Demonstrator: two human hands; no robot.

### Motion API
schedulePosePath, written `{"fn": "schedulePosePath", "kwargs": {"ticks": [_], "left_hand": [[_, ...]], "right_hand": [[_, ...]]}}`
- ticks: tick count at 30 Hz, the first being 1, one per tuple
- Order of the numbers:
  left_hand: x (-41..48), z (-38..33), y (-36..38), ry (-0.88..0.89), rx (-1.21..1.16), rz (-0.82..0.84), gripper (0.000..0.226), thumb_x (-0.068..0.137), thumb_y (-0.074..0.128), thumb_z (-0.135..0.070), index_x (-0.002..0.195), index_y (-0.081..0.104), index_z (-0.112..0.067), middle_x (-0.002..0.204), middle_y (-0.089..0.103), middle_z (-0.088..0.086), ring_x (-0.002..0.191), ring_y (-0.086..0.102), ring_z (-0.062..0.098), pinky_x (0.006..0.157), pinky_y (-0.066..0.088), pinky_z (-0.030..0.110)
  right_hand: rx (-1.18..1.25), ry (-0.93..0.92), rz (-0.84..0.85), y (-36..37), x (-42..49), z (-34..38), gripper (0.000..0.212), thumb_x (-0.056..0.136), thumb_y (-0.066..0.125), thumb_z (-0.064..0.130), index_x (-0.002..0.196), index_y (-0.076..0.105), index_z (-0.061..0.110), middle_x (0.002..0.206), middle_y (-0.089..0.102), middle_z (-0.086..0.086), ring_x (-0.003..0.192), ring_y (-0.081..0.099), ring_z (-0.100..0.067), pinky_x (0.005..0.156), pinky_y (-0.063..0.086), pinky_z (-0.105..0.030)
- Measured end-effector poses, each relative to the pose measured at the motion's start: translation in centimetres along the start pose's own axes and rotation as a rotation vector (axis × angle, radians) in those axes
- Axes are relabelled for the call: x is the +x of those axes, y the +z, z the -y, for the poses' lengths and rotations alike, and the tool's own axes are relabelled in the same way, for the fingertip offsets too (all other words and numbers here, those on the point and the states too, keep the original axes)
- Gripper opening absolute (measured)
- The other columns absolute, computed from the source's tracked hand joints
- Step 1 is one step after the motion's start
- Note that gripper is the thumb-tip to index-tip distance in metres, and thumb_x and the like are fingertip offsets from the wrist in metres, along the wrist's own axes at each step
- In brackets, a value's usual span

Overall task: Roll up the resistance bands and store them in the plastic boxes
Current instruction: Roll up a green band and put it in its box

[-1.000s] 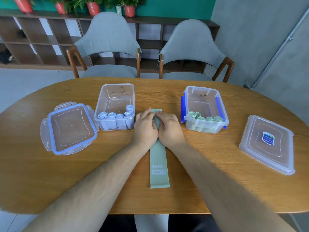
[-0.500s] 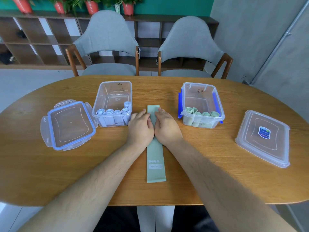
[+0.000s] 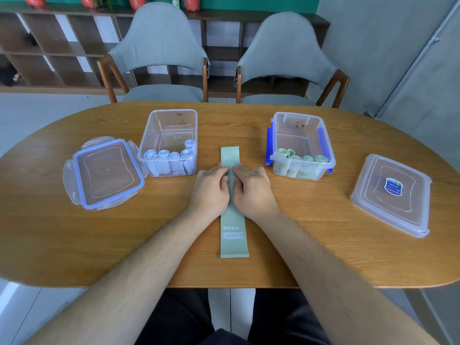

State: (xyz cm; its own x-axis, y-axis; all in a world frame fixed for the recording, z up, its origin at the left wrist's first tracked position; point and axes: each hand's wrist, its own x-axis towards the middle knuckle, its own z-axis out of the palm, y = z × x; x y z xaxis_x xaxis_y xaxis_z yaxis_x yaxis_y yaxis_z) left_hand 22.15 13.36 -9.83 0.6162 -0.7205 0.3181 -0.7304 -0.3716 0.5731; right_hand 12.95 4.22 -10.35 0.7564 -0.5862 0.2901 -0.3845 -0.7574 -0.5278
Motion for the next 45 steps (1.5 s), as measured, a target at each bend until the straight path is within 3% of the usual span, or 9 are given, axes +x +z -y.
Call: {"fn": "schedulePosePath", "kwargs": {"ticks": [2,6,12,16,20,26,29,41,45], "left_hand": [[-0.3,-0.2,-0.4,-0.063,-0.053,0.014,0.028,0.098,0.052,-0.004,0.123,0.065,-0.002,0.125,0.067,0.009,0.112,0.056,0.031,0.09,0.028,0.015],[-1.0,-0.8,-0.7,-0.195,-0.118,0.066,0.037,0.1,0.05,-0.009,0.135,0.058,-0.008,0.131,0.062,0.008,0.124,0.052,0.026,0.095,0.032,0.017],[-0.8,-1.5,-1.4,-0.321,-0.185,0.137,0.041,0.101,0.047,-0.013,0.142,0.053,-0.014,0.137,0.059,0.005,0.129,0.051,0.021,0.106,0.041,0.03],[-1.8,-2.0,-1.9,-0.326,-0.228,0.187,0.041,0.101,0.048,-0.012,0.142,0.052,-0.016,0.141,0.056,0.002,0.131,0.05,0.017,0.099,0.036,0.02],[-3.1,-1.8,-2.4,-0.35,-0.239,0.14,0.041,0.1,0.048,-0.011,0.14,0.055,-0.017,0.139,0.057,0.0,0.132,0.049,0.017,0.102,0.038,0.023],[-4.2,-2.5,-2.8,-0.481,-0.472,0.133,0.041,0.099,0.05,-0.009,0.138,0.057,-0.022,0.133,0.06,-0.003,0.113,0.054,0.006,0.089,0.038,0.018],[-4.7,-2.5,-3.0,-0.497,-0.454,0.13,0.041,0.098,0.051,-0.012,0.136,0.058,-0.024,0.13,0.061,-0.005,0.118,0.055,0.008,0.093,0.042,0.022],[-6.6,-2.9,-3.7,-0.483,-0.489,0.168,0.041,0.098,0.055,-0.013,0.138,0.056,-0.025,0.134,0.059,-0.006,0.122,0.054,0.006,0.093,0.039,0.018],[-7.5,-3.1,-3.8,-0.456,-0.429,0.159,0.04,0.099,0.053,-0.014,0.137,0.056,-0.027,0.13,0.056,-0.01,0.115,0.054,0.0,0.077,0.035,0.005]], "right_hand": [[0.029,0.004,0.009,0.1,-0.1,-0.1,0.031,0.092,0.047,0.011,0.116,0.066,0.007,0.119,0.068,-0.012,0.102,0.057,-0.034,0.1,0.043,-0.042],[0.108,0.059,-0.032,-0.1,-0.7,0.6,0.032,0.089,0.049,-0.001,0.117,0.066,-0.003,0.112,0.071,-0.014,0.107,0.063,-0.03,0.102,0.037,-0.027],[0.193,0.148,0.014,-1.1,-1.2,1.3,0.043,0.095,0.049,0.002,0.137,0.055,0.002,0.135,0.061,-0.013,0.129,0.053,-0.028,0.111,0.041,-0.037],[0.235,0.177,0.098,-1.7,-1.9,1.8,0.047,0.094,0.05,0.004,0.141,0.052,0.005,0.139,0.058,-0.011,0.131,0.051,-0.026,0.111,0.042,-0.035],[0.285,0.289,0.093,-2.4,-3.0,1.8,0.046,0.095,0.048,0.006,0.14,0.053,0.011,0.133,0.063,-0.002,0.123,0.057,-0.016,0.092,0.041,-0.013],[0.433,0.373,0.086,-2.8,-3.8,2.8,0.048,0.091,0.048,0.003,0.137,0.055,0.012,0.128,0.062,0.005,0.12,0.057,-0.01,0.092,0.043,-0.014],[0.48,0.412,0.038,-2.9,-4.4,2.8,0.042,0.088,0.046,0.0,0.126,0.059,0.014,0.111,0.061,0.013,0.104,0.059,-0.004,0.079,0.041,0.0],[0.54,0.404,0.105,-3.7,-6.9,3.4,0.048,0.09,0.052,0.006,0.137,0.053,0.013,0.125,0.06,0.007,0.115,0.059,-0.007,0.08,0.04,0.0],[0.534,0.386,0.082,-3.8,-7.5,3.3,0.043,0.09,0.052,0.004,0.131,0.057,0.014,0.116,0.063,0.014,0.106,0.06,0.0,0.081,0.042,0.0]]}}
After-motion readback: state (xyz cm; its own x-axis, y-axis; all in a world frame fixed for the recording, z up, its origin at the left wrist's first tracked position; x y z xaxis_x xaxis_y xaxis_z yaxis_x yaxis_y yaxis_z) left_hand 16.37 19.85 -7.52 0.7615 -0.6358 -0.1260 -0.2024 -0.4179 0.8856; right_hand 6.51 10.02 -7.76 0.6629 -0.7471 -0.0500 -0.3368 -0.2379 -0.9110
